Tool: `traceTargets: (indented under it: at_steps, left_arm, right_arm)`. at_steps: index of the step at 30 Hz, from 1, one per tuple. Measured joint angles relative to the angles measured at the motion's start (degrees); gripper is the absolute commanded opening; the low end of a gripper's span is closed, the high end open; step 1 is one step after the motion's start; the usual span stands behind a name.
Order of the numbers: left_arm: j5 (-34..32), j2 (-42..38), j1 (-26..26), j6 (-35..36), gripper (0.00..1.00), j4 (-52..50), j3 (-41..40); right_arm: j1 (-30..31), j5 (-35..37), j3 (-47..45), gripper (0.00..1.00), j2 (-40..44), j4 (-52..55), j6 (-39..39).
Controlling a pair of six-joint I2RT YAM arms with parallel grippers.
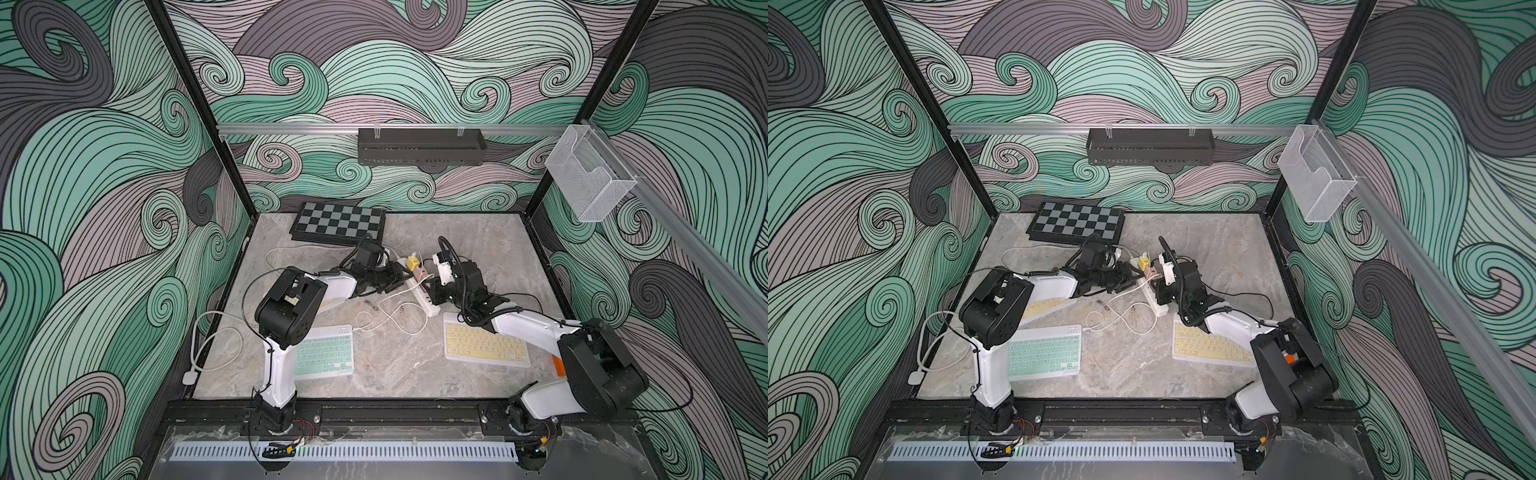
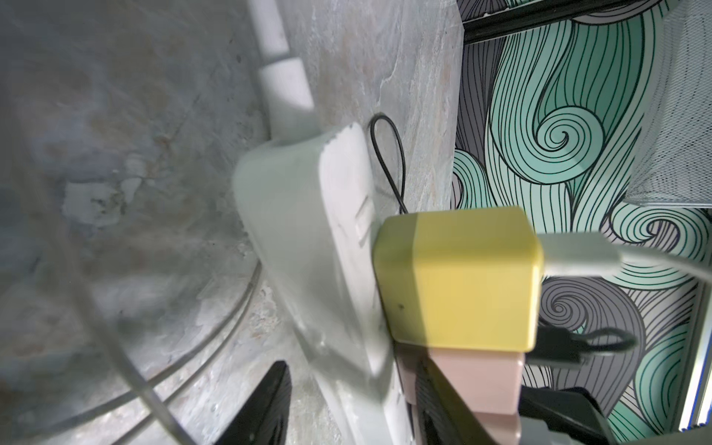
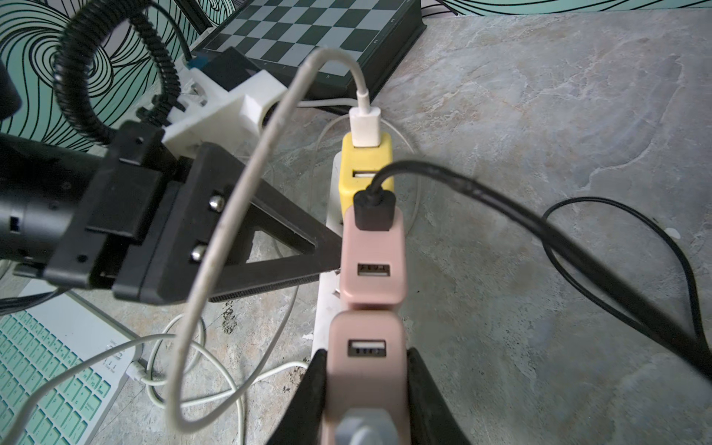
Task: Unplug the wireless keyboard
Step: Remove the plug from the socket.
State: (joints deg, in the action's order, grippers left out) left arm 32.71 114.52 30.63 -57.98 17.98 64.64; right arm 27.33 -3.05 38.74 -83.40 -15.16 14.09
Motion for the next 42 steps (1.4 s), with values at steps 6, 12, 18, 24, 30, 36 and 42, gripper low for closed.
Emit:
traceTargets:
  at_steps: [6,12,18,24,30,36,42]
  left_arm:
    - [0.1,1.3,0.4,-2.0,0.40,3.7,0.0]
    - [-0.4,1.6,0.4,-4.5,0.26,6.8,-0.5]
    - [-1.3,1.6,0.3,-7.3,0.02,10.3,-1.6]
    - [-1.5,1.6,0.3,-9.0,0.00,12.0,-2.1]
    - [-1.9,1.3,0.4,-9.6,0.00,12.5,-2.3]
    - [-2.8,-0.9,0.3,-9.6,0.00,12.0,-2.9]
    - [-2.7,-1.9,0.4,-9.6,0.00,12.0,-2.9]
  right_arm:
    - [-0.2,0.1,0.3,0.00,-0.2,0.1,1.0]
    - [-0.3,0.3,0.8,0.00,-0.3,-0.1,1.6]
    - [-0.3,0.7,0.9,0.00,-1.2,0.3,2.1]
    - [-0.3,0.7,0.9,0.00,-1.2,0.1,2.3]
    - [-0.4,0.8,0.9,0.36,-1.1,-0.2,3.1]
    - [-0.5,-1.0,0.9,0.40,-0.3,-1.8,4.2]
    - [-1.8,-3.2,0.9,0.43,0.0,-3.8,5.5]
